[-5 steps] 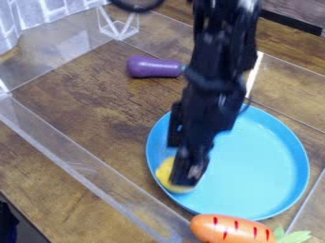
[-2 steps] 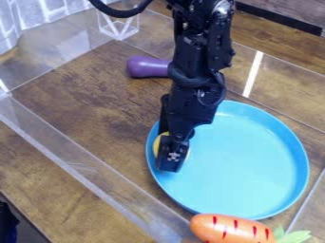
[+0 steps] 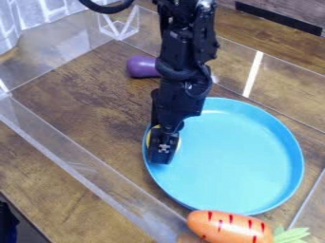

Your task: Move the carrot to the left side

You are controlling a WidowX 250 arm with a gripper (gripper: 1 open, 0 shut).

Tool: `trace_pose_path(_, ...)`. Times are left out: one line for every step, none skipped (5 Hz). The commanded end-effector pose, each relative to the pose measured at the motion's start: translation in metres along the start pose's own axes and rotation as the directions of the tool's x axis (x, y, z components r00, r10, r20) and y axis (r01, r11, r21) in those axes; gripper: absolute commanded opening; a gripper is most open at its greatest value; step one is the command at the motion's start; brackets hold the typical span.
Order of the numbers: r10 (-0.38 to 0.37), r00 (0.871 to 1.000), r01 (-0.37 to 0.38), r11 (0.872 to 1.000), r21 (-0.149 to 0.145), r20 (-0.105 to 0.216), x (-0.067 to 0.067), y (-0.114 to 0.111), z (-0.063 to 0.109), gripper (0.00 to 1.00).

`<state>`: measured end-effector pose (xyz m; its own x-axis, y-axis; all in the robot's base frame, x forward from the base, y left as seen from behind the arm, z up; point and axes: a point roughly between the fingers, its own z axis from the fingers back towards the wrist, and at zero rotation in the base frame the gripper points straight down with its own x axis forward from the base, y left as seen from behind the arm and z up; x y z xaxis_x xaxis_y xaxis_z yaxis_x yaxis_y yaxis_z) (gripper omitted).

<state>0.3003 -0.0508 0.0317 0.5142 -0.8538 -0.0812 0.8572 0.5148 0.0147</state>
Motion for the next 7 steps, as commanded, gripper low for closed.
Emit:
trace_pose_path(0.078,0.996,-0.079,0.997,0.022,0.038,-0.001,0.012,0.008,1.0)
trace_pose_path(0.136,0.99,-0.136,0.991,0.012,0.039,0.0,0.013,0.004,0.0)
trace_pose_path(0.115,0.992,-0.116,0.993,0.01,0.044,0.005,0.017,0.001,0.0)
trace_pose_path(0.095,0.994,-0.096,0.995,0.008,0.049,0.009,0.021,-0.002,0.0)
trace_pose_path(0.074,0.996,-0.075,0.997,0.005,0.055,0.013,0.025,-0.004,0.0)
trace_pose_path(0.103,0.993,-0.103,0.995,-0.001,0.06,0.013,0.028,0.0,0.0)
trace_pose_path(0.139,0.989,-0.139,0.99,0.002,0.056,0.02,0.025,0.003,0.0)
